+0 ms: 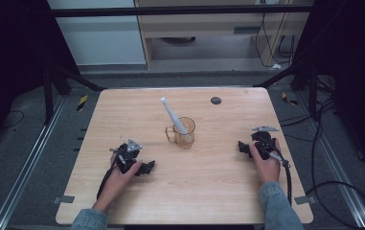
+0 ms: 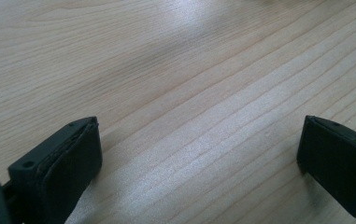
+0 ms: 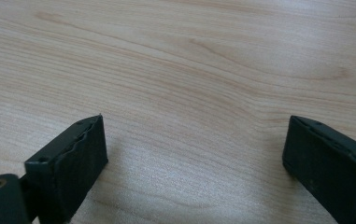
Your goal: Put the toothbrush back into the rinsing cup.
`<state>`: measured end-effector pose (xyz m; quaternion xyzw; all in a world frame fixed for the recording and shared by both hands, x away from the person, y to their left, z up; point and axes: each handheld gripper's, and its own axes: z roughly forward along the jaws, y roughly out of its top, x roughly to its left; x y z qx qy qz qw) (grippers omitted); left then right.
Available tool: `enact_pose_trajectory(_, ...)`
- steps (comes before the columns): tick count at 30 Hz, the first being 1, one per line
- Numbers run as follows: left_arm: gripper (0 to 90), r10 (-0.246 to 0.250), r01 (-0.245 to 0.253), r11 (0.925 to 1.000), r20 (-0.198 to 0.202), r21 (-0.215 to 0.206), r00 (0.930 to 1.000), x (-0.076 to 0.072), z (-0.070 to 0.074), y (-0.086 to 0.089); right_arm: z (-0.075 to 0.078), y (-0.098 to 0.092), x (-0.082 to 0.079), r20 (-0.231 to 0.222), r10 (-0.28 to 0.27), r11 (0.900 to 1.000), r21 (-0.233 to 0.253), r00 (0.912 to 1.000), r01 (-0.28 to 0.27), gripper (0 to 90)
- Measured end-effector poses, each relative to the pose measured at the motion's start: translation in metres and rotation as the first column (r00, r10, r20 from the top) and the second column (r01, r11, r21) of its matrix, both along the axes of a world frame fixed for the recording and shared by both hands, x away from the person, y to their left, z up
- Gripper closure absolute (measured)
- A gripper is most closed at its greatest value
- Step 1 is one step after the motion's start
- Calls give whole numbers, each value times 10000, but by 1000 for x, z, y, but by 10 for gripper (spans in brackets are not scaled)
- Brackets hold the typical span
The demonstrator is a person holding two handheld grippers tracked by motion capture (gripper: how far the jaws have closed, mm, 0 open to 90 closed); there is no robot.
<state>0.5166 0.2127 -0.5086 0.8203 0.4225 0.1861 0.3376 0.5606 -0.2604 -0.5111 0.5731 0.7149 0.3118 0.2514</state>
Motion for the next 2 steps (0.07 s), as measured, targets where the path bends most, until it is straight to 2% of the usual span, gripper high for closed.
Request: enact_pose_trajectory(2,0,1,-1,10000,-2,1,10000,0,0,0,0,1,-1,-62,-247,9997,26,9997,247,33)
